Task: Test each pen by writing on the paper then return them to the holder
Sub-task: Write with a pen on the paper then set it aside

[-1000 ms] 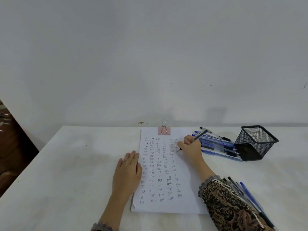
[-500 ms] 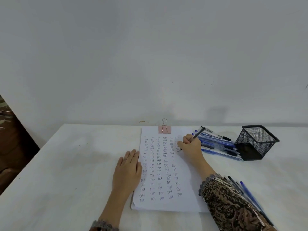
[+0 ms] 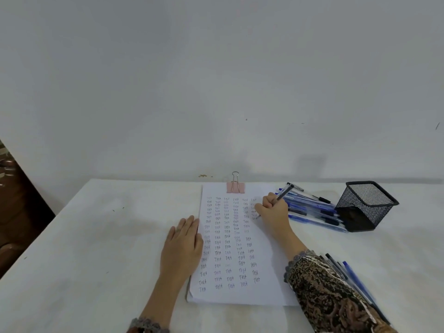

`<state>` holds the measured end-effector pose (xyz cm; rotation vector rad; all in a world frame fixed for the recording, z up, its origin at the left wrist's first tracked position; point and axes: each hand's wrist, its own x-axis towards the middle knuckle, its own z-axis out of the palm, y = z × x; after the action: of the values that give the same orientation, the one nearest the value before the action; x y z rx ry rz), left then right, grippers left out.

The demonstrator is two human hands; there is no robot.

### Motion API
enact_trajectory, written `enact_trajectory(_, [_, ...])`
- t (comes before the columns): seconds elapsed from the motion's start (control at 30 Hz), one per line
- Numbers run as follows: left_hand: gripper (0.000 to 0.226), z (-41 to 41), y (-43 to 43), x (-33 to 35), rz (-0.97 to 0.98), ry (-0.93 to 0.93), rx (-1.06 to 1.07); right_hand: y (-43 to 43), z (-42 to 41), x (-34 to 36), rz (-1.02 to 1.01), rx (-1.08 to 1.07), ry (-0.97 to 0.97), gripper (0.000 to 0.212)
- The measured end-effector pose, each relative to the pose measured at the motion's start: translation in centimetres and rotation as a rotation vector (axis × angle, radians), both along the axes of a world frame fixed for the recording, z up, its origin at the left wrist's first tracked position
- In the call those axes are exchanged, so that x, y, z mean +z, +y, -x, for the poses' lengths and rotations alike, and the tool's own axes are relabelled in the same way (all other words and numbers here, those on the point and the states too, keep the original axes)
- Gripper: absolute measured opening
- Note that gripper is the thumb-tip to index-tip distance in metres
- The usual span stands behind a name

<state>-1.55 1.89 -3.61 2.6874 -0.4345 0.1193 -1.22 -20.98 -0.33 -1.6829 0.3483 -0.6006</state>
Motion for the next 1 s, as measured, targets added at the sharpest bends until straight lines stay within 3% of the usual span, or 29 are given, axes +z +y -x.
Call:
enact_trajectory(0.1, [0.094,0.0,0.0,0.0,0.004,-0.006,0.005,-0.3,0.0,-0.2,-0.109,0.012,-0.011,0.054])
enact_trajectory(0.23, [0.093,-0.2,-0.1,-0.3,-0.013,-0.024,0.01,-1.6,0.3,0.3,-0.601,-0.006,-0.056,0.05])
enact_trajectory(0.37, [0.094,-0.2,0.0,-0.2,-0.024,-0.017,0.005,-0.6,0.7,1.6,-0.878,0.047,-0.155,0.05])
enact_trajectory(0.53, [0.087,-0.1,0.0,0.1,-0.006,0.001,0.004,0.7,1.8,1.5,-0.984,0.067,-0.303,0.033])
enact_trajectory(0.67, [0.095,0.0,0.0,0.2,-0.03,-0.003,-0.002,0.9,3.0,1.3,-1.076,0.025,-0.356,0.027])
enact_trajectory(0.93, [0.072,0.3,-0.1,0.4,-0.011,0.024,-0.022,2.4,5.5,1.8,-0.941,-0.302,-0.233,0.028])
enact_trajectory(1.0, [0.061,0.3,0.0,0.5,-0.019,0.035,-0.023,2.3,6.3,1.9,-0.831,-0.334,-0.203,0.026])
